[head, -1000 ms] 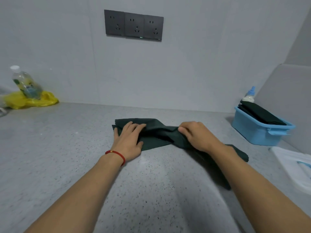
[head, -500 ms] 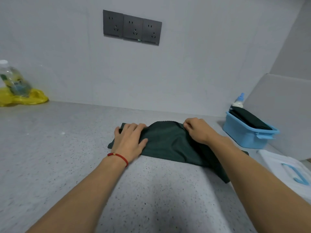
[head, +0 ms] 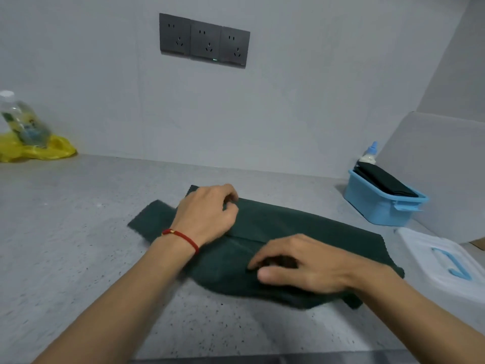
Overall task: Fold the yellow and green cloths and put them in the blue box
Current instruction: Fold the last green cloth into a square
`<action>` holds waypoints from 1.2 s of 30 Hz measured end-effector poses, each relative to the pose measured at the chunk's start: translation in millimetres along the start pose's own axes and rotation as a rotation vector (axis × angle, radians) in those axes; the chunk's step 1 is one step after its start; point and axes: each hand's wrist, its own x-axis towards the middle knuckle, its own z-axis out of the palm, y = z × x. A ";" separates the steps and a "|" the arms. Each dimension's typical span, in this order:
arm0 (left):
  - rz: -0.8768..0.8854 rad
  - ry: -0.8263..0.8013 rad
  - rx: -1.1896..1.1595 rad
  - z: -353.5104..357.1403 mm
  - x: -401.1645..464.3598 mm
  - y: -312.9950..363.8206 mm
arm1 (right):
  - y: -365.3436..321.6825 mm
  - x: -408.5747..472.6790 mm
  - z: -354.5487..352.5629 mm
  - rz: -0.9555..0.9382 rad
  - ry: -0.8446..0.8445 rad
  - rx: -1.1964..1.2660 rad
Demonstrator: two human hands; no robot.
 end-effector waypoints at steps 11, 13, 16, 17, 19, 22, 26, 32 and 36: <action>-0.054 -0.453 0.341 67.3 -46.7 -3.2 | 86.4 37.5 3.1 0.407 0.227 -0.479; -0.056 -0.405 0.338 70.5 -48.2 -4.4 | 91.4 53.9 -6.9 0.442 0.343 -0.622; -0.053 -0.313 0.329 72.4 -51.4 -3.1 | 87.6 80.1 -26.7 0.571 0.378 -0.817; -0.047 -0.285 0.341 73.1 -51.3 -2.6 | 88.0 88.9 -32.9 0.615 0.374 -0.807; -0.044 -0.238 0.364 74.4 -51.2 -3.4 | 93.8 108.2 -37.6 0.654 0.382 -0.765; -0.025 -0.204 0.387 76.8 -53.5 -5.8 | 111.9 132.6 -38.3 0.759 0.471 -0.656; -0.057 -0.251 0.379 77.4 -51.2 -11.2 | 135.9 147.8 -53.0 0.735 0.446 -0.083; -0.137 -0.312 0.414 81.3 -46.8 -10.5 | 133.8 120.6 -24.3 0.615 0.307 -0.383; -0.209 -0.374 0.427 75.8 -46.8 -3.0 | 121.1 87.3 4.5 0.724 0.553 -0.494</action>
